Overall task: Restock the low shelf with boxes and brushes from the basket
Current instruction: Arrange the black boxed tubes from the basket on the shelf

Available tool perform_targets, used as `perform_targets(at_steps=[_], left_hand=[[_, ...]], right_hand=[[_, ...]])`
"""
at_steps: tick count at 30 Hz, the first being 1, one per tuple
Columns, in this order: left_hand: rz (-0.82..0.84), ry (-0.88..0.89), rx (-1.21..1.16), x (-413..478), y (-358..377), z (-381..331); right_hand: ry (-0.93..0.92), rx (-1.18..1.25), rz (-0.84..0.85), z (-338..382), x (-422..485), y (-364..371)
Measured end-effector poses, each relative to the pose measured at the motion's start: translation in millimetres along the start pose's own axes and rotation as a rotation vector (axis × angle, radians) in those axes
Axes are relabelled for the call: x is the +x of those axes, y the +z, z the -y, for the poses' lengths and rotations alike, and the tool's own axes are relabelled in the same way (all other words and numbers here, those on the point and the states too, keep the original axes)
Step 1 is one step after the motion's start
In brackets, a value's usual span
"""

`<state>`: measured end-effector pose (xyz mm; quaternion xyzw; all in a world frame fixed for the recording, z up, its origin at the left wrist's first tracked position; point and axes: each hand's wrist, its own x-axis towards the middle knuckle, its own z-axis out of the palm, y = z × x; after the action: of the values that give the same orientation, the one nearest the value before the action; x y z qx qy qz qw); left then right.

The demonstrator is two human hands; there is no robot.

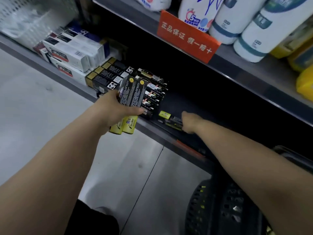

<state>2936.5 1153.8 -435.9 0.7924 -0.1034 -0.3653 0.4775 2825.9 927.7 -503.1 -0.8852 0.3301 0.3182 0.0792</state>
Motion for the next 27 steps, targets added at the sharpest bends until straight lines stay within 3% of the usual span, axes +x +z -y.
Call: perform_targets(at_steps=[7,24,27], left_hand=[[0.019,-0.063,-0.074,14.4,5.7,-5.1],[0.098,-0.056,-0.098,22.0,25.4,-10.5],[0.114,-0.049,-0.047,20.6,26.2,-10.8]], right_hand=[[-0.121,0.024,-0.017,-1.8,24.1,27.2],[-0.095,0.085,0.047,4.3,13.8,16.1],[-0.251,0.304,-0.097,10.7,0.7,-12.9]])
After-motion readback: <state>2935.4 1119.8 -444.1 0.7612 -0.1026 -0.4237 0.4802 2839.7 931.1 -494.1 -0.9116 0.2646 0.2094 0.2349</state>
